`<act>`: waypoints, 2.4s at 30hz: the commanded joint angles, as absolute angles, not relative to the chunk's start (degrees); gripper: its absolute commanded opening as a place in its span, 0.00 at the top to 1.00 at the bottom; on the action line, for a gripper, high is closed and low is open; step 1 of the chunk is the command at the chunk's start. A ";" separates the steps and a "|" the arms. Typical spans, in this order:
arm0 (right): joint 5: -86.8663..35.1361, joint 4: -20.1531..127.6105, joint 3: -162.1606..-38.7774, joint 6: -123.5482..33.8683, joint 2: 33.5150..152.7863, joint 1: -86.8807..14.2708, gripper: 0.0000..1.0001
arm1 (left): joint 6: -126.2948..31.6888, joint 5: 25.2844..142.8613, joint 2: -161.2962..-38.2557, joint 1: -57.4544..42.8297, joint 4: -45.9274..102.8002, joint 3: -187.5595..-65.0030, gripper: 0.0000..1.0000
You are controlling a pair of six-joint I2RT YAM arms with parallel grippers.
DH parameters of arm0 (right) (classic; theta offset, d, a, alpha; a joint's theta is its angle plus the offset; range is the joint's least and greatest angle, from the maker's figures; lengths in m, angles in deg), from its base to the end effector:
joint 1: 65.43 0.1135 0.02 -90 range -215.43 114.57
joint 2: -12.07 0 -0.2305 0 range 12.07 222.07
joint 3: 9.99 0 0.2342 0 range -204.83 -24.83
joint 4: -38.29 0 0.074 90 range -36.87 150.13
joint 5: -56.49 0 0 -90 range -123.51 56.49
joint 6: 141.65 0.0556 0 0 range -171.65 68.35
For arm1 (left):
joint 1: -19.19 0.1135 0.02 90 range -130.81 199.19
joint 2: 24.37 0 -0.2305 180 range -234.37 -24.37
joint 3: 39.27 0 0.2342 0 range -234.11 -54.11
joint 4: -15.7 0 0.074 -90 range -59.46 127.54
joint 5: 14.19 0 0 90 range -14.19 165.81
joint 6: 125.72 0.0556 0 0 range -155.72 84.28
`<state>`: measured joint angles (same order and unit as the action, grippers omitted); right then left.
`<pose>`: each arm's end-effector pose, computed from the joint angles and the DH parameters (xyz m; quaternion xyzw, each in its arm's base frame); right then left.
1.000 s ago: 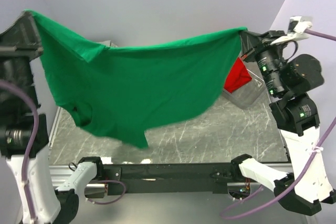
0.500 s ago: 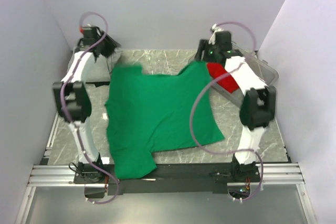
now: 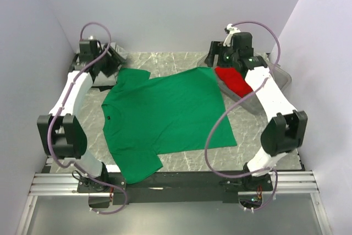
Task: Fold and stack the t-shirts
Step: Flatten the tshirt out
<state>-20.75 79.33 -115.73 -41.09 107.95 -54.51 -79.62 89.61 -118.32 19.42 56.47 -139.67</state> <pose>0.3748 0.0848 0.3165 -0.0573 0.8656 0.1860 0.4614 0.3744 -0.0118 0.2976 -0.2778 0.8346 -0.2710 0.3908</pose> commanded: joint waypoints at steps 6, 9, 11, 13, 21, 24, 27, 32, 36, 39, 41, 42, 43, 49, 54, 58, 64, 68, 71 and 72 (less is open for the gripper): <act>-14.88 82.57 -107.38 -43.48 106.46 -45.75 0.12 | -77.21 90.84 -116.74 19.54 59.72 -125.75 0.34; -11.20 82.75 -104.39 -42.34 109.01 -45.31 0.11 | -77.03 91.54 -117.18 19.45 58.58 -121.98 0.34; -10.57 83.45 -102.80 -41.90 111.20 -45.13 0.10 | -77.03 91.54 -117.53 19.45 58.40 -121.00 0.34; -10.57 83.72 -101.57 -42.07 112.35 -44.60 0.10 | -77.12 91.19 -118.15 19.54 58.14 -119.51 0.34; -11.53 83.98 -98.31 -42.60 118.15 -44.08 0.09 | -78.08 93.04 -122.88 19.54 51.56 -113.62 0.35; -12.58 83.81 -98.05 -42.69 119.82 -44.16 0.09 | -78.35 93.57 -124.73 19.54 49.88 -112.91 0.35; -14.25 84.33 -98.84 -42.78 121.84 -44.07 0.09 | -78.09 93.21 -127.19 19.45 49.26 -113.17 0.35; -16.80 83.90 -99.63 -41.99 124.13 -44.16 0.09 | -77.03 91.20 -130.45 19.45 49.09 -114.58 0.36; -21.19 85.38 -102.00 -41.20 126.15 -44.07 0.09 | -76.33 88.30 -133.17 19.54 48.47 -116.51 0.36; -22.78 87.05 -105.16 -41.20 127.90 -44.16 0.09 | -75.98 88.55 -135.54 19.45 48.03 -119.14 0.36; -24.01 87.93 -108.13 -41.28 129.66 -44.16 0.09 | -75.36 88.99 -136.95 19.45 48.20 -120.99 0.36; -24.36 88.98 -109.29 -41.37 130.19 -44.16 0.09 | -75.19 89.00 -138.35 19.54 48.38 -123.00 0.36; -25.06 89.51 -110.52 -41.37 131.50 -44.16 0.08 | -74.66 88.91 -139.06 19.45 48.64 -124.15 0.36; -26.74 93.64 -120.01 -41.81 136.51 -44.60 0.08 | -73.17 87.68 -144.95 18.13 52.07 -133.47 0.36; -26.74 96.19 -127.22 -42.34 138.72 -45.39 0.08 | -72.11 88.20 -147.33 17.96 52.69 -138.83 0.36; -24.63 96.90 -130.04 -43.04 138.46 -45.48 0.09 | -71.50 88.82 -147.42 17.34 53.13 -141.38 0.36; -22.61 96.03 -129.17 -43.22 134.16 -44.78 0.08 | -71.32 89.26 -143.64 15.85 53.30 -142.00 0.36; -22.35 95.32 -125.74 -42.69 130.90 -43.37 0.08 | -70.09 86.01 -138.91 13.39 56.02 -142.01 0.36; -21.55 94.36 -120.74 -41.73 128.44 -42.32 0.09 | -69.91 84.60 -135.22 11.81 56.03 -139.38 0.35; -21.47 93.22 -119.16 -41.46 126.87 -42.06 0.08 | -70.35 84.51 -134.24 11.63 56.12 -138.50 0.35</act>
<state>-22.57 95.18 -122.24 -42.11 132.18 -43.65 -71.67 86.79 -141.40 12.99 55.03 -139.78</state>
